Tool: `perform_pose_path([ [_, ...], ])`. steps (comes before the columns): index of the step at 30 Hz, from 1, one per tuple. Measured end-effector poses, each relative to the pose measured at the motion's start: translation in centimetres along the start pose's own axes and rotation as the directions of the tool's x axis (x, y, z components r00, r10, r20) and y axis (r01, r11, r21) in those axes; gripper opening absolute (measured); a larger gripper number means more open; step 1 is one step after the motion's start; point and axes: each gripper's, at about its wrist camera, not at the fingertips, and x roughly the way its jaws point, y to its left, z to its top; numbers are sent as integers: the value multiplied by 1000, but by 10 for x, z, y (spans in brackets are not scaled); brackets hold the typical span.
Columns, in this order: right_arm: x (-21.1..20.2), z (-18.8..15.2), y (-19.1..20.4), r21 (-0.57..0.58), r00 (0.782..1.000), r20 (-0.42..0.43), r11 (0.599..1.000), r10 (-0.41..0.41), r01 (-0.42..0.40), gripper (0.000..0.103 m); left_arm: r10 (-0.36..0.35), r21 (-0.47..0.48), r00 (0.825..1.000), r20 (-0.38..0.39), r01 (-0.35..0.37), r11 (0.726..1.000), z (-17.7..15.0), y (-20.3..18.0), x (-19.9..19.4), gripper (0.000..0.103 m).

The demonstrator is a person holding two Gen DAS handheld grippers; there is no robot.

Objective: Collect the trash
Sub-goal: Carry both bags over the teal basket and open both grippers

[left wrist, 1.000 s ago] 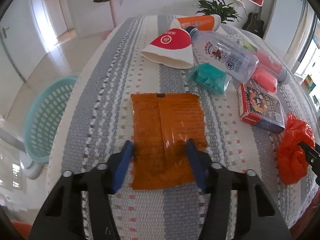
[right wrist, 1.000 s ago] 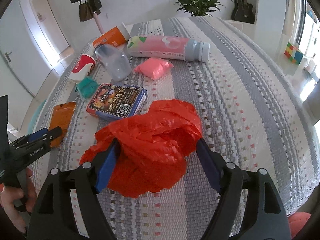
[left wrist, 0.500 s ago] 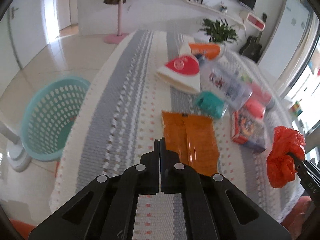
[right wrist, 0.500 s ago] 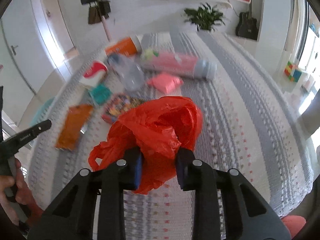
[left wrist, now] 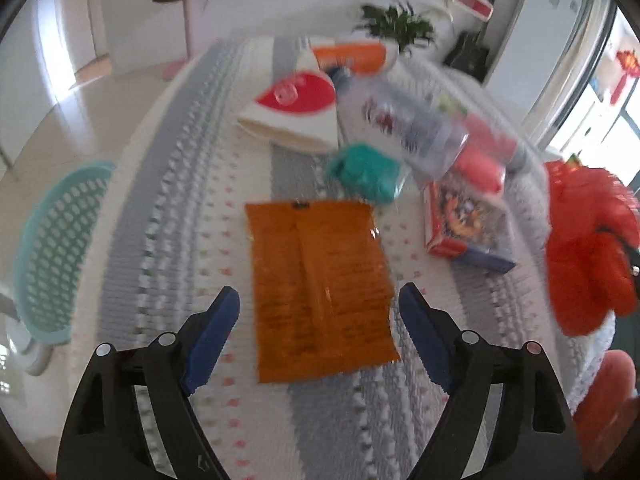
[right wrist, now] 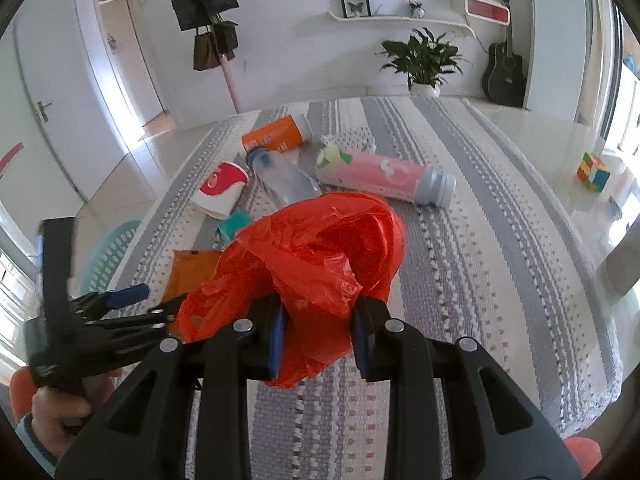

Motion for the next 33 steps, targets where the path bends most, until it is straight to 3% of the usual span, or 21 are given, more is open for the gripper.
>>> perform_pose_path([
  [6, 8, -5, -11, 19, 1000, -17, 1000, -4, 5, 24, 91, 83, 996, -18, -89, 993, -2, -15, 16, 83],
  [7, 10, -6, -13, 25, 1000, -22, 1000, 0, 1, 24, 98, 88, 995, -11, -97, 991, -3, -15, 16, 80],
  [9, 12, -7, -16, 29, 1000, -26, 1000, 5, -4, 24, 110, 89, 994, 3, -110, 990, -3, -12, 14, 65],
  [12, 14, -7, -14, 30, 999, -29, 999, 14, -13, 24, 91, 54, 996, 11, -91, 994, 1, 2, 9, 47],
  [18, 14, -1, 5, -18, 999, -24, 999, 44, -45, 24, -28, -72, 997, 68, 33, 997, 6, 42, -13, 37],
  [24, 11, 26, 59, -128, 994, 11, 986, 105, -103, 24, -35, -148, 985, 172, 61, 987, 19, 80, -61, 36],
  [33, 25, 80, 182, -302, 964, 42, 923, 263, -239, 24, 84, -269, 952, 293, -2, 963, 44, 169, -135, 36],
])
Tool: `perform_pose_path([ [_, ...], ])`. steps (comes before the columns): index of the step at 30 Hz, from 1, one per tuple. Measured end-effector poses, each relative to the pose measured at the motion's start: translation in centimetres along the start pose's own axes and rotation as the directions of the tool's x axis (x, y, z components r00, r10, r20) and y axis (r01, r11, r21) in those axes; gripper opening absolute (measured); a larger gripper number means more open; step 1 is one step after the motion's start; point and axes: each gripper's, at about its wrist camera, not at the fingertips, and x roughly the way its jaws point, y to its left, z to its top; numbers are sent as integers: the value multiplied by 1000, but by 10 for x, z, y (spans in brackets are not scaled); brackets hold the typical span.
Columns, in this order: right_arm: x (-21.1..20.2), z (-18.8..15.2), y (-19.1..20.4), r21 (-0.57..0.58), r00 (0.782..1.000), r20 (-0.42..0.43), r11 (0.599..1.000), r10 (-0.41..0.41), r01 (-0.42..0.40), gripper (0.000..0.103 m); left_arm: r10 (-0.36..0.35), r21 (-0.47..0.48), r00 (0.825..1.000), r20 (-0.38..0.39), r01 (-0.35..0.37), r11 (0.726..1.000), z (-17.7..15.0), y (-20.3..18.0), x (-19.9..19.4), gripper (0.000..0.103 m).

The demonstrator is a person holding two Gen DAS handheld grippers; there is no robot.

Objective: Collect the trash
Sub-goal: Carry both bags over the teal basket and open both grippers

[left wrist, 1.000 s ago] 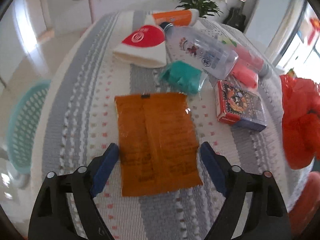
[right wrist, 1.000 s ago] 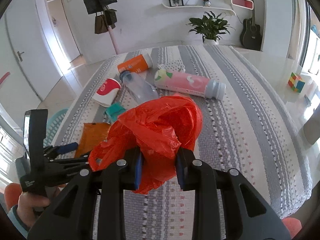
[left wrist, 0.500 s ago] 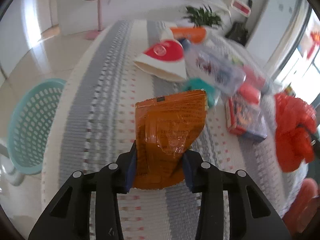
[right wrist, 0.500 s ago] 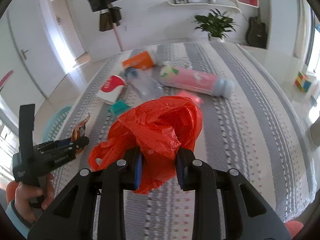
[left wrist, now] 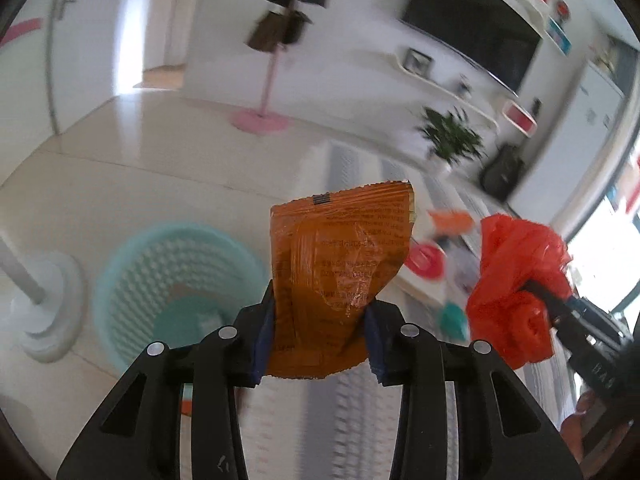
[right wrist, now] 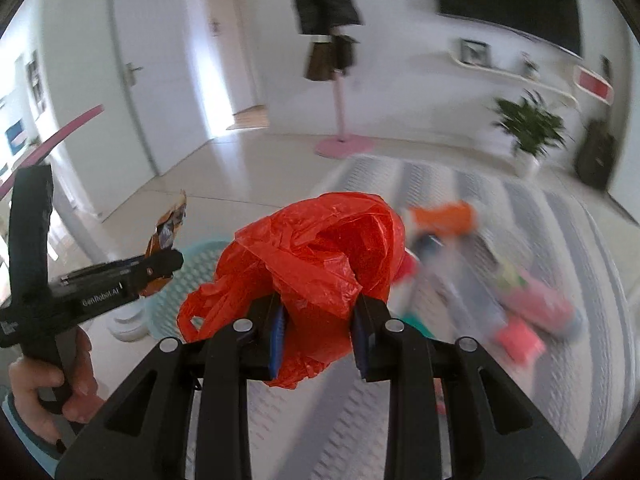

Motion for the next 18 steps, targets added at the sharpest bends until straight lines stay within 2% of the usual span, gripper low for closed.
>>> perform_pose_path([
  [5, 45, 22, 57, -92, 998, -40, 994, 49, -53, 24, 90, -68, 996, 26, -88, 994, 25, 55, -9, 37],
  [11, 109, 26, 103, -106, 985, -142, 988, 94, -110, 25, 162, -190, 985, -52, -169, 967, 33, 118, 19, 37],
  [16, 155, 11, 126, -116, 968, -240, 988, 74, -105, 27, 150, -254, 984, -97, -170, 952, 13, 148, 48, 39],
  [18, 166, 4, 128, -123, 963, -262, 987, 69, -104, 28, 146, -271, 980, -139, -179, 946, 6, 157, 64, 43],
])
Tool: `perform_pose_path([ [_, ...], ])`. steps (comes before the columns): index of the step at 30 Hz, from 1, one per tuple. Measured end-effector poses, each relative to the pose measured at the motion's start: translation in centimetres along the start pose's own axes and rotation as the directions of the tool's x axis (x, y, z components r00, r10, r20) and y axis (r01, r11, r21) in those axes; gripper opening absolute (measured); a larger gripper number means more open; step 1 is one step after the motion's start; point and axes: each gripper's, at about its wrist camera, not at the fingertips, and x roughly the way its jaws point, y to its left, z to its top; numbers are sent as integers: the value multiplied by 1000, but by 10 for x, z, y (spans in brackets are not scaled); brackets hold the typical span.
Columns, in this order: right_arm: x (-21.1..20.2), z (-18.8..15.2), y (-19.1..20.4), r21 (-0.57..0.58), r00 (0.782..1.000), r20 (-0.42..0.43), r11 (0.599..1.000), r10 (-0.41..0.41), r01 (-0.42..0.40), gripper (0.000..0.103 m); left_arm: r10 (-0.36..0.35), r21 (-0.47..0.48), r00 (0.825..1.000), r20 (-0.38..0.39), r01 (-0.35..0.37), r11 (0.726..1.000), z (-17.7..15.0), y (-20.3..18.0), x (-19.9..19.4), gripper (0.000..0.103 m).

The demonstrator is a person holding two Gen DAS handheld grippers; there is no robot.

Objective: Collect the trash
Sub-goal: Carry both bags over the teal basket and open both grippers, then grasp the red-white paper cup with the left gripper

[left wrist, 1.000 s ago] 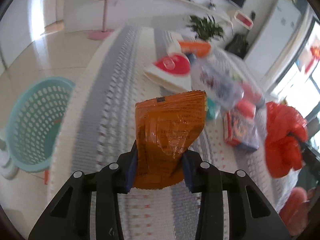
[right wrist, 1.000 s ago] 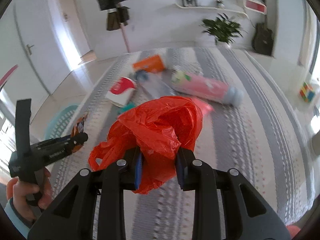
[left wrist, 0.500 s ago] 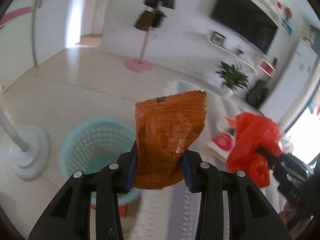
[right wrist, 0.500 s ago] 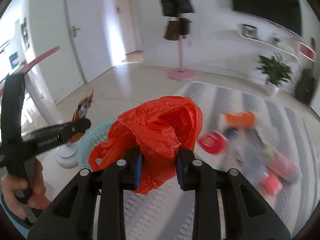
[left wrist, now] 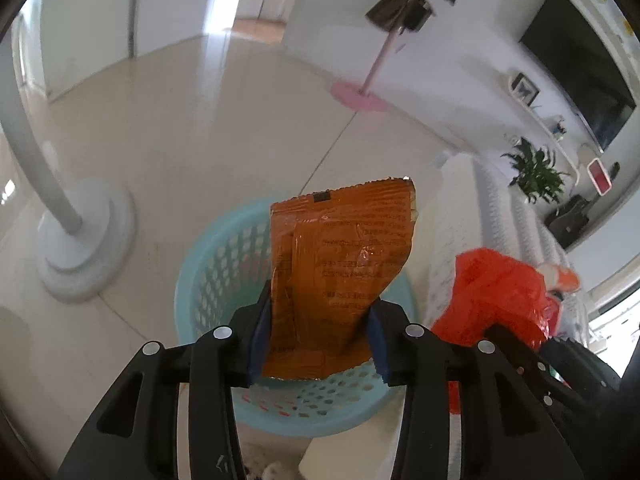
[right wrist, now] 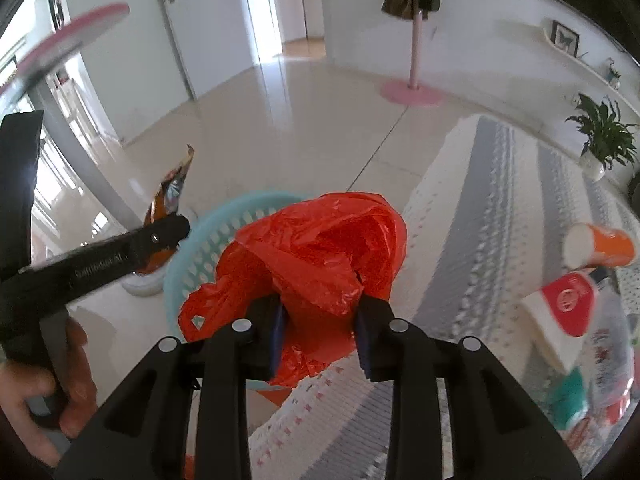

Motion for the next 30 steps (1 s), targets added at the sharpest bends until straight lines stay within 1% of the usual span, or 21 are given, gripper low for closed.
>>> perform_pose_path([
  [1, 6, -1, 3, -9, 1000, -11, 1000, -10, 10, 28, -1, -17, 1000, -22, 1, 1000, -1, 2, 6, 46],
  [2, 13, -3, 6, -25, 999, -21, 999, -24, 24, 28, -10, -41, 999, -33, 8, 999, 0, 5, 10, 55],
  [3, 17, -3, 8, -31, 999, -25, 999, -24, 23, 30, -6, -51, 1000, -26, 5, 999, 2, 8, 10, 62],
  [4, 20, -5, 8, -26, 999, -29, 1000, -13, 12, 32, 13, -48, 1000, -7, -13, 999, 4, 8, 8, 64],
  [6, 25, -7, 7, -4, 999, -35, 1000, 2, -2, 42, 24, -36, 999, 21, -24, 999, 5, 10, 2, 67],
  [10, 25, -10, 3, 25, 999, -38, 999, 28, -27, 43, 32, -10, 998, 59, -31, 999, 4, 8, -9, 73],
  [11, 23, -8, 1, 26, 999, -34, 999, 30, -29, 46, 39, 6, 997, 60, -39, 999, 4, 5, -9, 75],
  [12, 20, -8, 0, 29, 999, -26, 999, 33, -33, 52, 41, 15, 997, 60, -42, 999, 4, 4, -10, 76],
  [13, 16, -7, -1, 32, 999, -16, 999, 32, -32, 55, 36, 16, 997, 61, -37, 999, 5, 2, -10, 76],
  [14, 13, -7, -2, 35, 999, -8, 999, 31, -31, 58, 17, 17, 998, 63, -18, 1000, 5, 1, -12, 76],
  [18, -9, -8, -9, 51, 999, 36, 999, 12, -14, 58, -13, 15, 997, 82, 12, 1000, 7, 1, -19, 79],
  [20, -22, -11, -17, 70, 998, 55, 997, 12, -16, 58, -58, 20, 993, 98, 56, 998, 7, -3, -25, 79],
  [22, -42, -14, -25, 78, 996, 85, 997, -7, 1, 58, -87, 40, 990, 108, 84, 996, 6, -13, -31, 79],
  [24, -61, -18, -33, 85, 993, 112, 996, -35, 26, 58, -123, 96, 985, 124, 111, 989, 3, -31, -44, 79],
  [26, -85, -21, -46, 97, 987, 147, 994, -63, 49, 58, -159, 155, 977, 139, 138, 978, 0, -59, -57, 79],
  [28, -113, -26, -62, 116, 977, 188, 990, -100, 79, 58, -209, 206, 967, 146, 177, 962, -6, -83, -69, 79],
  [30, -138, -33, -81, 139, 966, 219, 985, -136, 107, 58, -262, 268, 956, 134, 220, 938, -14, -116, -78, 79],
])
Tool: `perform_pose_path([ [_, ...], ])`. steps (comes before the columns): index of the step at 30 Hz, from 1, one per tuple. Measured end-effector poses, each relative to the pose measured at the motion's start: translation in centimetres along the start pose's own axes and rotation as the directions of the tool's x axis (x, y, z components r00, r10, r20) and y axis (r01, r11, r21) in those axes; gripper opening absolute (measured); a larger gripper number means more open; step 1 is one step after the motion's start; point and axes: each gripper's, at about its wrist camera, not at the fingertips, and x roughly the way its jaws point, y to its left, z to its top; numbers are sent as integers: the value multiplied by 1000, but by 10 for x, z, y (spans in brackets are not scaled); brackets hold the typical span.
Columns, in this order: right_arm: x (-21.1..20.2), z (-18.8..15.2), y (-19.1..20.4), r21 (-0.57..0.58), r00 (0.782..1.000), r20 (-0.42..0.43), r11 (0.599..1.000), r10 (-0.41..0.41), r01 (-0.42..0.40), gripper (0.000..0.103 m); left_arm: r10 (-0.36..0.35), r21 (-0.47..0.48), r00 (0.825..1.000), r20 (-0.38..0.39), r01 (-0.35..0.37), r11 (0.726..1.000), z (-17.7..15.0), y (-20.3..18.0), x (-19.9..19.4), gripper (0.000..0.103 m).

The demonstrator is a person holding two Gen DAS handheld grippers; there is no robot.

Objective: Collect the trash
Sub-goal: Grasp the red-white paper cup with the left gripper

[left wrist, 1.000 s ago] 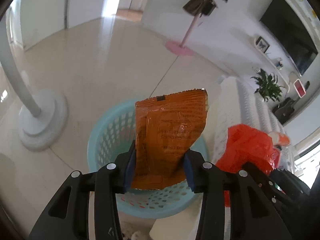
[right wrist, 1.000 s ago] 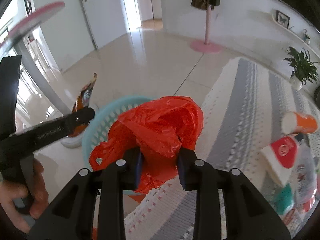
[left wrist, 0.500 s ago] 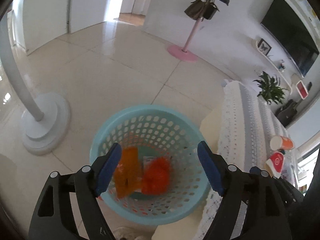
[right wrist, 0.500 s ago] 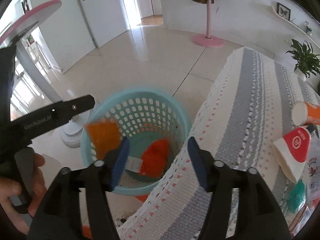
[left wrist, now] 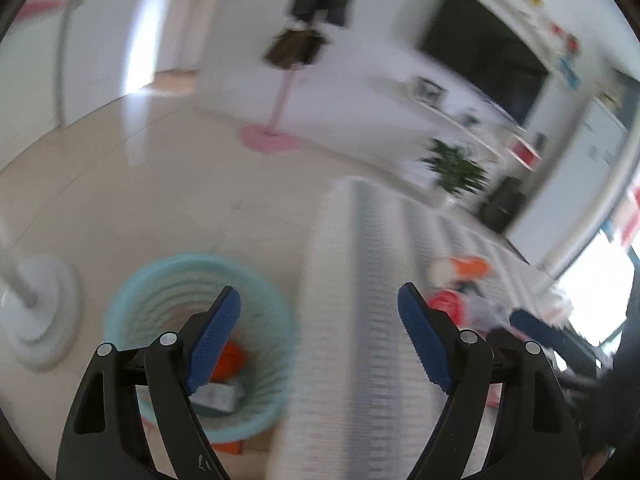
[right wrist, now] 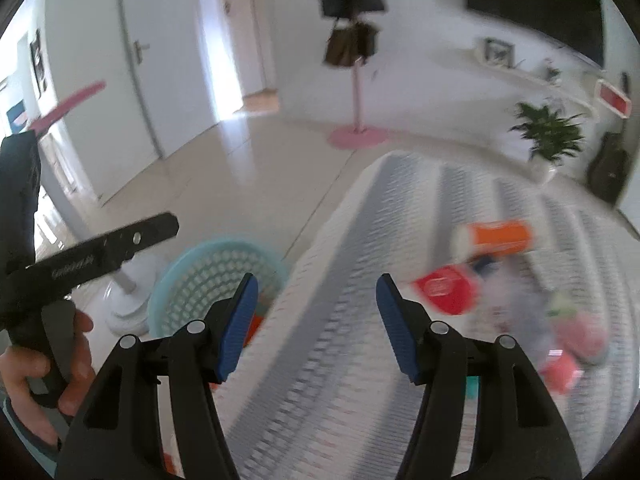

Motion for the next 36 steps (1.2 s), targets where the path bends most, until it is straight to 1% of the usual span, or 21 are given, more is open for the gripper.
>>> perform_pose_path([
  [2, -24, -1, -27, 21, 998, 35, 999, -47, 46, 58, -46, 48, 999, -8, 46, 998, 0, -34, 4, 79],
  [5, -47, -3, -67, 52, 991, 62, 992, -118, 115, 58, -112, 96, 992, -51, 117, 989, -3, -78, 21, 79],
  [8, -62, -9, -113, 104, 984, 54, 981, -169, 163, 58, -139, 152, 985, -99, 153, 976, -8, -118, 49, 79],
  [10, -63, -14, -141, 135, 981, 39, 974, -189, 183, 58, -158, 163, 978, -138, 180, 970, -13, -132, 67, 80],
  [12, -60, -18, -159, 156, 979, 26, 968, -204, 198, 58, -168, 175, 968, -188, 202, 964, -20, -146, 93, 80],
  [13, -55, -20, -166, 165, 978, 16, 965, -209, 203, 58, -159, 186, 965, -208, 199, 962, -24, -151, 106, 80],
  [16, -40, -31, -192, 190, 973, -19, 955, -230, 229, 58, -99, 216, 964, -248, 155, 964, -37, -158, 142, 80],
  [21, -27, -48, -237, 245, 961, -57, 930, -270, 275, 58, -61, 234, 953, -297, 135, 963, -54, -173, 179, 80],
  [23, -23, -52, -254, 257, 958, -71, 923, -278, 287, 58, -15, 255, 953, -302, 96, 962, -60, -180, 192, 80],
  [25, -20, -54, -268, 246, 953, -85, 921, -291, 303, 58, 48, 288, 949, -313, 46, 956, -66, -186, 205, 80],
  [26, -15, -55, -276, 237, 954, -98, 925, -283, 298, 58, 86, 311, 944, -317, 18, 950, -70, -189, 214, 80],
  [28, -2, -57, -289, 210, 958, -139, 937, -252, 277, 58, 138, 343, 939, -314, -23, 939, -75, -192, 224, 80],
  [30, 7, -58, -293, 171, 959, -159, 950, -234, 260, 58, 198, 391, 937, -287, -74, 917, -78, -196, 233, 80],
  [32, 17, -60, -290, 119, 960, -179, 964, -214, 237, 58, 217, 410, 936, -277, -89, 908, -78, -196, 236, 80],
  [34, 30, -60, -289, 78, 958, -202, 972, -203, 223, 58, 232, 422, 934, -272, -101, 901, -76, -195, 238, 76],
  [36, 41, -59, -287, 51, 955, -222, 975, -199, 215, 58, 237, 418, 931, -279, -105, 903, -73, -190, 242, 66],
])
